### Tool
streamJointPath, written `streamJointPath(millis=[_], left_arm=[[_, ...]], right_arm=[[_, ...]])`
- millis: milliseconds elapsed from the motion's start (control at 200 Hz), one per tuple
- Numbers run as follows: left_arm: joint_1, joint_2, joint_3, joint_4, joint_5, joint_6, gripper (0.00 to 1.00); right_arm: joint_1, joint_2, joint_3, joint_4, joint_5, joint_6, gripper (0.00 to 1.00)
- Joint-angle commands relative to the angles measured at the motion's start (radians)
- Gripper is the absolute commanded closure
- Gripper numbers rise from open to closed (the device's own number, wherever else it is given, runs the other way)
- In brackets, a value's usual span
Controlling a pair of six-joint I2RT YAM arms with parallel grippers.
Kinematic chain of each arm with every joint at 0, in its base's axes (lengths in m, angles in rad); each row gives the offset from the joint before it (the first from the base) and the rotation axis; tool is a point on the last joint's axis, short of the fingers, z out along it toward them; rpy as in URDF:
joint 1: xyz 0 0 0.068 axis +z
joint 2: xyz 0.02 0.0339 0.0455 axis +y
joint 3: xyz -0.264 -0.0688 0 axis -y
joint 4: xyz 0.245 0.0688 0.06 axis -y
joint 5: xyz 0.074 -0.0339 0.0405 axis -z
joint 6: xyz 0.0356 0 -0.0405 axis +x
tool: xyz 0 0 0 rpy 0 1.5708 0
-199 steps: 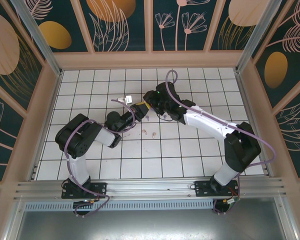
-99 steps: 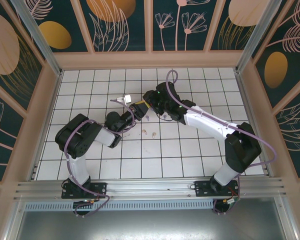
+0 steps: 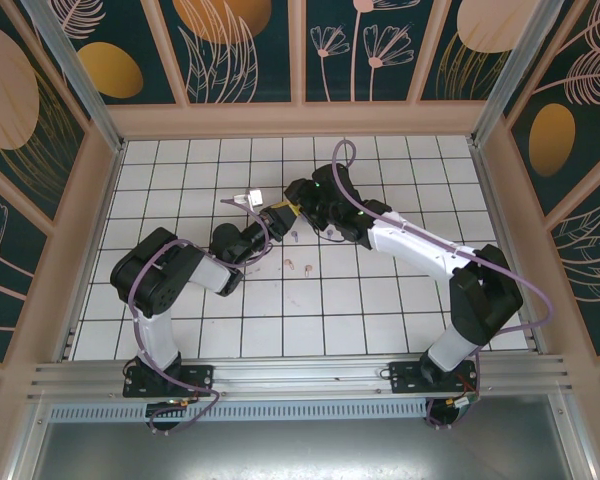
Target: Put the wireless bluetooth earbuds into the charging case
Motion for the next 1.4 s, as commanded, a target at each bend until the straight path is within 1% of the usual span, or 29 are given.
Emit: streamJointPath(millis=[0, 95, 225, 300, 380, 460, 531, 576, 716, 846, 911, 1011, 1101, 1256, 1396], left_arm=[[0.004, -0.004, 0.009, 0.136, 0.006, -0.043, 1.0], [0.004, -0.009, 0.007, 0.12, 0.015, -0.046, 1.0], [0.004, -0.035, 0.003, 0.063, 0.037, -0.03, 1.0], [0.004, -0.066, -0.002, 0.013, 0.056, -0.006, 1.0], [0.004, -0.103, 0.005, -0.071, 0.091, 0.028, 1.0], [0.005, -0.146, 0.007, -0.153, 0.127, 0.066, 1.0], [0.005, -0.172, 0.016, -0.237, 0.163, 0.102, 1.0], [0.005, -0.212, 0.021, -0.286, 0.181, 0.125, 1.0], [0.007, -0.258, 0.035, -0.414, 0.248, 0.191, 1.0], [0.007, -0.276, 0.046, -0.508, 0.332, 0.248, 1.0], [0.007, -0.275, 0.049, -0.534, 0.366, 0.26, 1.0], [0.007, -0.267, 0.054, -0.543, 0.415, 0.258, 1.0], [0.007, -0.258, 0.063, -0.546, 0.449, 0.253, 1.0], [0.007, -0.243, 0.084, -0.549, 0.489, 0.243, 1.0], [0.007, -0.243, 0.092, -0.56, 0.498, 0.245, 1.0]], right_arm=[[-0.013, -0.052, 0.015, 0.041, -0.024, -0.026, 0.26], [-0.034, -0.093, 0.012, 0.059, -0.011, -0.054, 0.22], [-0.056, -0.173, -0.012, 0.02, 0.025, -0.1, 0.21], [-0.072, -0.228, -0.062, 0.007, 0.035, -0.135, 0.21], [-0.1, -0.283, -0.136, 0.02, 0.012, -0.18, 0.21], [-0.126, -0.341, -0.22, 0.054, -0.025, -0.259, 0.21], [-0.145, -0.391, -0.284, 0.092, -0.069, -0.361, 0.22], [-0.147, -0.424, -0.326, 0.108, -0.066, -0.435, 0.22], [-0.149, -0.532, -0.456, 0.154, -0.069, -0.639, 0.22], [-0.149, -0.621, -0.562, 0.191, -0.09, -0.751, 0.23], [-0.151, -0.654, -0.606, 0.22, -0.129, -0.783, 0.22], [-0.151, -0.661, -0.636, 0.267, -0.221, -0.806, 0.23], [-0.151, -0.635, -0.632, 0.297, -0.276, -0.814, 0.23], [-0.15, -0.56, -0.592, 0.303, -0.285, -0.835, 0.24], [-0.154, -0.502, -0.555, 0.315, -0.283, -0.846, 0.25]])
